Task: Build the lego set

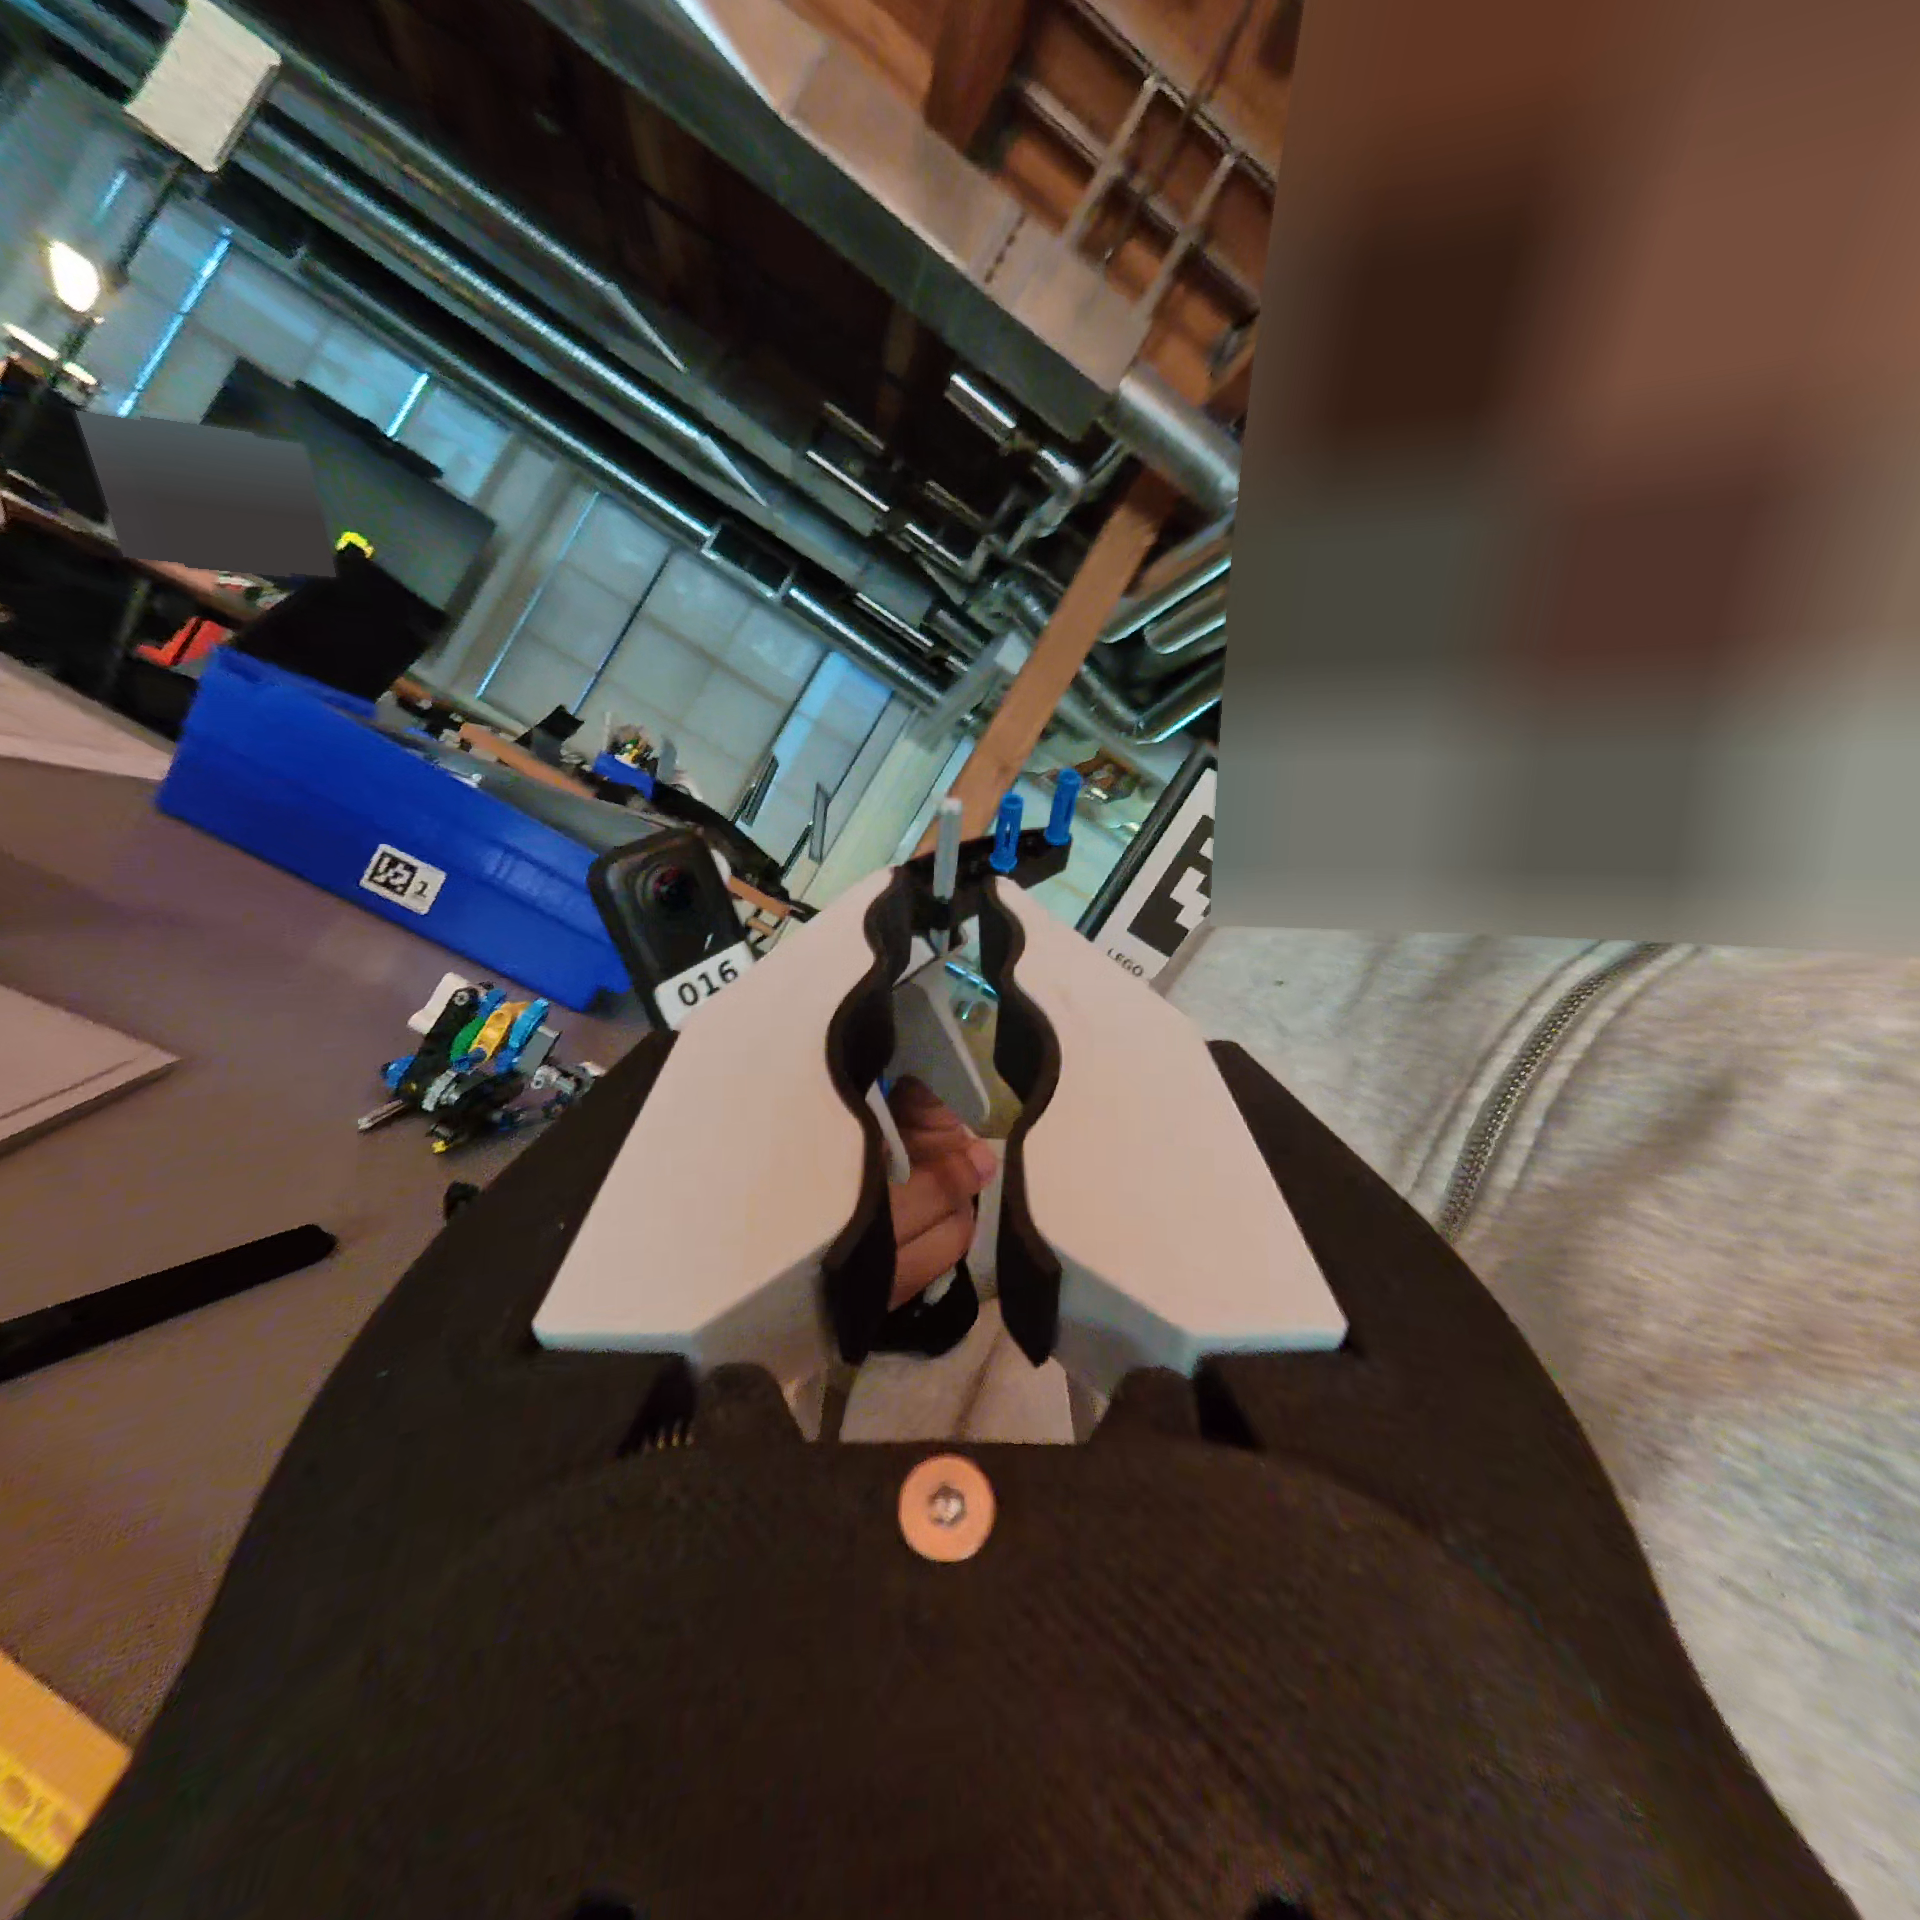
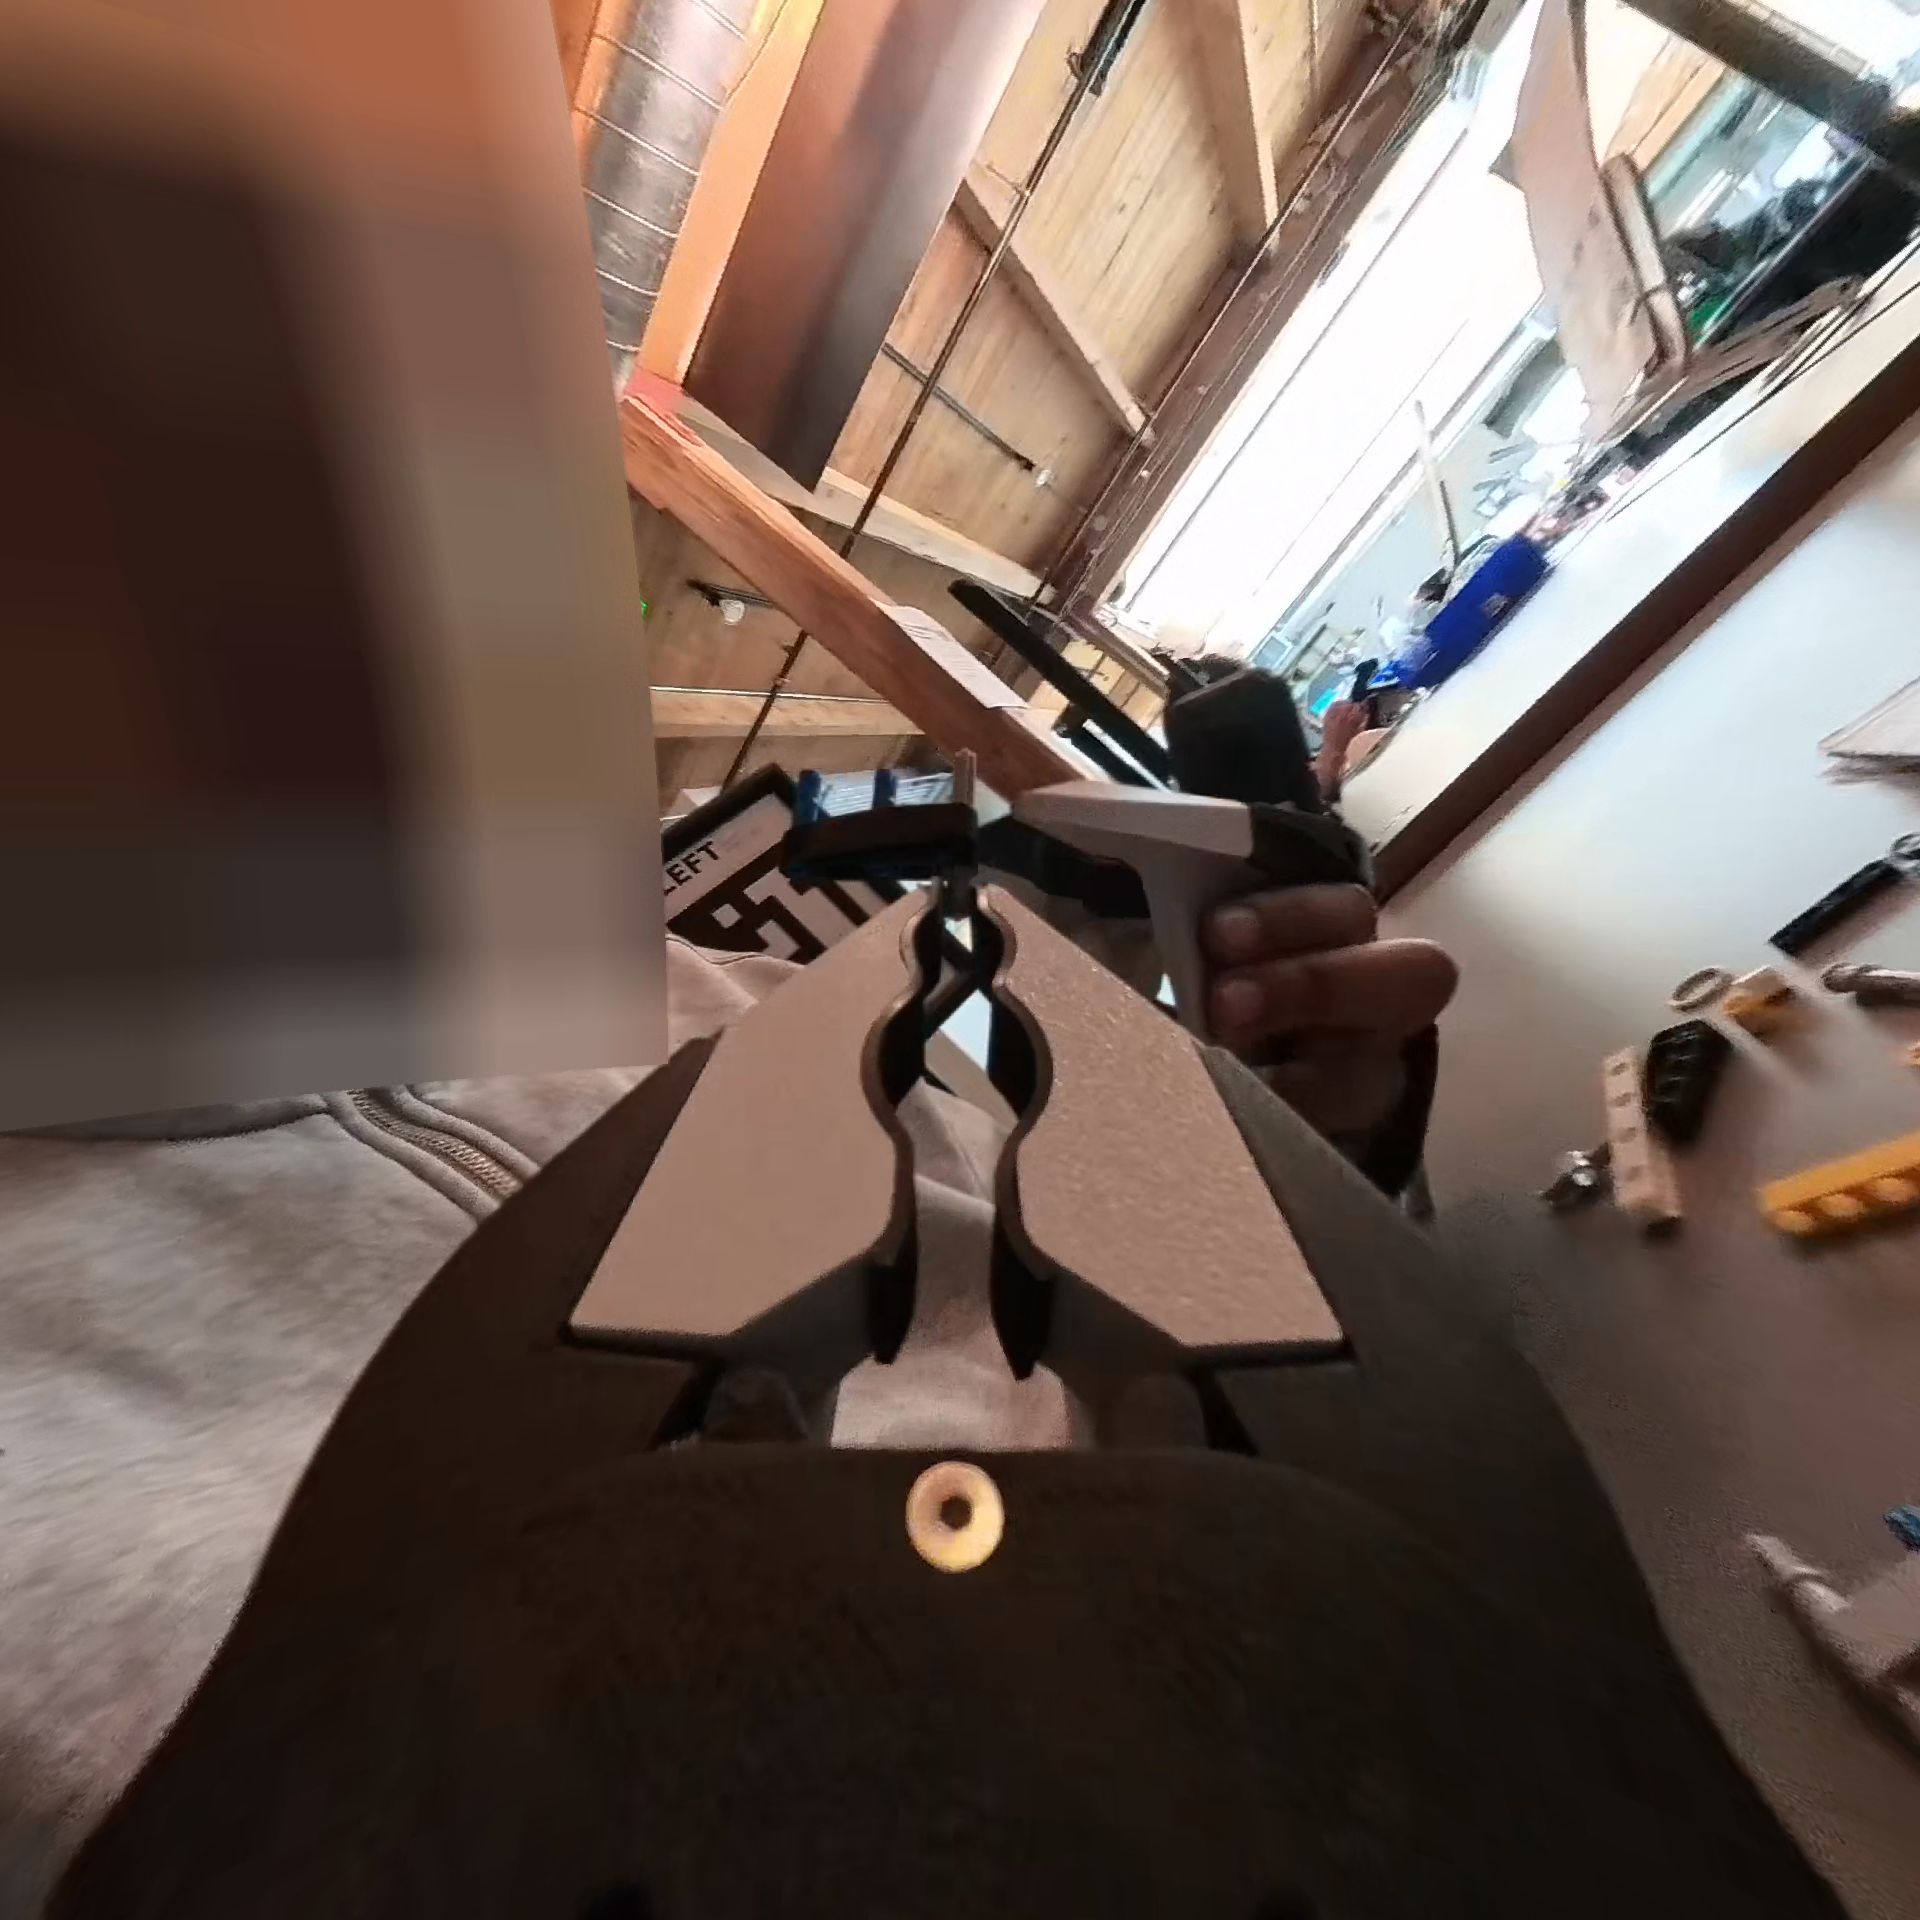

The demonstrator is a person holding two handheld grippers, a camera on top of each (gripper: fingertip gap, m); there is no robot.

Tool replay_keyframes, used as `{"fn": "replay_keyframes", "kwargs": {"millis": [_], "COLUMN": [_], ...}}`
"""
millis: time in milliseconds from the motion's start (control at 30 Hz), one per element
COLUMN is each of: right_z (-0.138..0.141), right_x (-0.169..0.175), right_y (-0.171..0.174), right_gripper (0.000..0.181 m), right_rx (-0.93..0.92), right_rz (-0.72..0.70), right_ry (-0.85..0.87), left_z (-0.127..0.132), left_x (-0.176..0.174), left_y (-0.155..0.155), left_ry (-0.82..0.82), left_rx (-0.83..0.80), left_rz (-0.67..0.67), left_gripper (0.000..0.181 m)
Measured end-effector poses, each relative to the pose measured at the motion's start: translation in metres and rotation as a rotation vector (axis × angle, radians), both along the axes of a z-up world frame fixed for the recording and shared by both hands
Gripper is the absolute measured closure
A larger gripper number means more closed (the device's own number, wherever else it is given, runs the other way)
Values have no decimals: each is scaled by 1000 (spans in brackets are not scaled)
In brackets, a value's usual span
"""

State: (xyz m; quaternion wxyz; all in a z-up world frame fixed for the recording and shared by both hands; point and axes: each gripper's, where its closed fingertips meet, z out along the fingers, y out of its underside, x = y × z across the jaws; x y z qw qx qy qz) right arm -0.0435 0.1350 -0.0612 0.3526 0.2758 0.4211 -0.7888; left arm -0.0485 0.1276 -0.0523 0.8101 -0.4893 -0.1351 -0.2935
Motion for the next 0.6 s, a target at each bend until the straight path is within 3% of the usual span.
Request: {"fn": "replay_keyframes", "kwargs": {"millis": [333, 600], "right_z": [-8, -18], "right_x": [4, -6], "right_y": [-7, -9], "right_gripper": [179, 181], "right_rx": [-69, -18], "right_rz": [137, 101], "right_ry": [-139, -196], "left_z": [3, 3], "left_x": [2, -4], "left_y": [-3, -5], "left_ry": [2, 2], "left_rx": [27, 24], "left_rz": [-3, 30], "left_gripper": [179, 180]}}
